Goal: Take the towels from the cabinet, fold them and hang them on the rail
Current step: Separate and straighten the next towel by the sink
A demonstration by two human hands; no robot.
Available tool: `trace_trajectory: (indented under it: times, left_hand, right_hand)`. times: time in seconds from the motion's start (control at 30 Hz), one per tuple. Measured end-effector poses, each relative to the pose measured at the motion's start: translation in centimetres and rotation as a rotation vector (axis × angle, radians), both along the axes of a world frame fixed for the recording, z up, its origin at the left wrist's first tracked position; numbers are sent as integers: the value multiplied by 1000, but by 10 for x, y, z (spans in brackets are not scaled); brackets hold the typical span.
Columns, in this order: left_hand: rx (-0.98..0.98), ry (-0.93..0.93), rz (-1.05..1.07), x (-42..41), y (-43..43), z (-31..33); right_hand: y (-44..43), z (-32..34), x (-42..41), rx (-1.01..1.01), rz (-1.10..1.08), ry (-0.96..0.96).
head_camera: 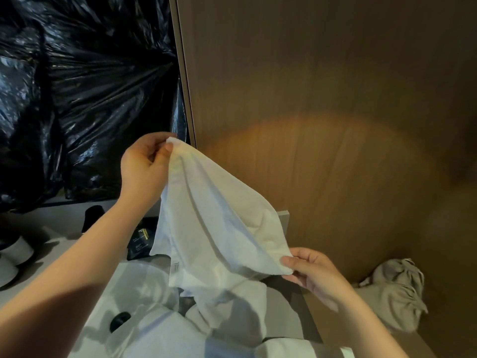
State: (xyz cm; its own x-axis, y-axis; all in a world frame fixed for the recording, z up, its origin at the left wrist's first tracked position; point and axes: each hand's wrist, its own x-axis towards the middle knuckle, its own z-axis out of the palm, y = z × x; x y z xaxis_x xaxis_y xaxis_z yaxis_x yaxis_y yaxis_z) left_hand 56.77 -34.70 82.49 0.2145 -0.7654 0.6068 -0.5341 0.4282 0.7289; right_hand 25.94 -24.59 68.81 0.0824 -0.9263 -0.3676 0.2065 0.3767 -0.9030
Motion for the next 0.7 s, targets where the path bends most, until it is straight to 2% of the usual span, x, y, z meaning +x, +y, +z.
trace_trajectory:
  times: [0.17, 0.27, 0.33, 0.4, 0.53, 0.6, 0.7]
  left_hand:
    - [2, 69, 6, 10, -3, -2]
    - [11, 84, 17, 13, -7, -6]
    - [21, 100, 31, 15, -10, -8]
    - [32, 117, 48, 18, -13, -8]
    - [40, 106, 34, 19, -16, -10]
    - [26, 118, 31, 18, -17, -12]
    - [24, 127, 54, 23, -23, -14]
  right_hand:
    - [-11, 28, -21, -44, -256, 62]
    - [-22, 55, -36, -138, -348, -48]
    - [-29, 70, -42, -184, -360, -30]
    - [-36, 78, -44, -195, -368, 148]
    - [-48, 78, -48, -283, -578, 653]
    - [-49, 75, -47, -380, -545, 764]
    - [-43, 70, -48, -512, -335, 832]
